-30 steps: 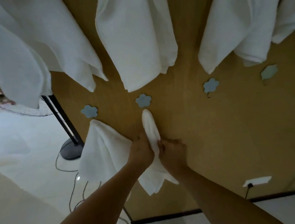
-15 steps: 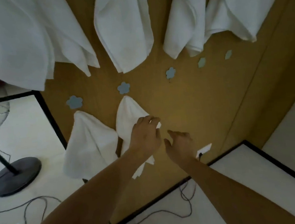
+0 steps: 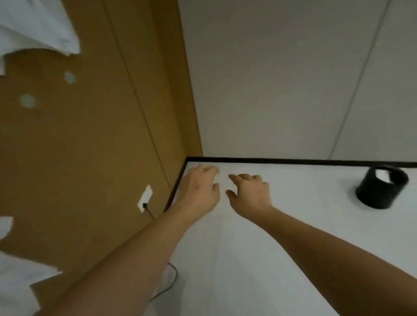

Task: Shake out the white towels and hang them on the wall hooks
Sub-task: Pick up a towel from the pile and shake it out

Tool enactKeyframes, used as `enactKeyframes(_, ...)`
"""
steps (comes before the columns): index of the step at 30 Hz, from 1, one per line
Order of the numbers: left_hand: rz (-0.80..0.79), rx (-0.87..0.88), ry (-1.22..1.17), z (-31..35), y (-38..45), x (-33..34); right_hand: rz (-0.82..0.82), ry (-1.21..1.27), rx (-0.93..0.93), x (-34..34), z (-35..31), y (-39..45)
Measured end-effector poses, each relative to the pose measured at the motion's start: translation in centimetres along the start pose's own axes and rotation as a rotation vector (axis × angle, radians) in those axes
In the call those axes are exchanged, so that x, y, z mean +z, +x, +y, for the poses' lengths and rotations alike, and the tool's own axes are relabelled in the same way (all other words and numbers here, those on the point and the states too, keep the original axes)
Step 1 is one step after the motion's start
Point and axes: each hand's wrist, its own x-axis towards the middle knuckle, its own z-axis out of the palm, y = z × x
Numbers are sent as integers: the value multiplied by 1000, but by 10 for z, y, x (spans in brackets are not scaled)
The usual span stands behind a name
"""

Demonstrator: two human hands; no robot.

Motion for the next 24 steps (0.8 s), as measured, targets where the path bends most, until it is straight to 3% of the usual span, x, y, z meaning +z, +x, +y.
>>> enactKeyframes(12, -464, 339, -44, 381, 52, 206, 58, 65, 649, -118, 389, -189)
enactKeyframes(18, -588, 594, -104, 562, 42, 282, 147, 120, 951, -173, 515, -287)
enactKeyframes(24, -737, 898, -71, 701, 35, 358, 195, 151, 1237, -199, 615, -357)
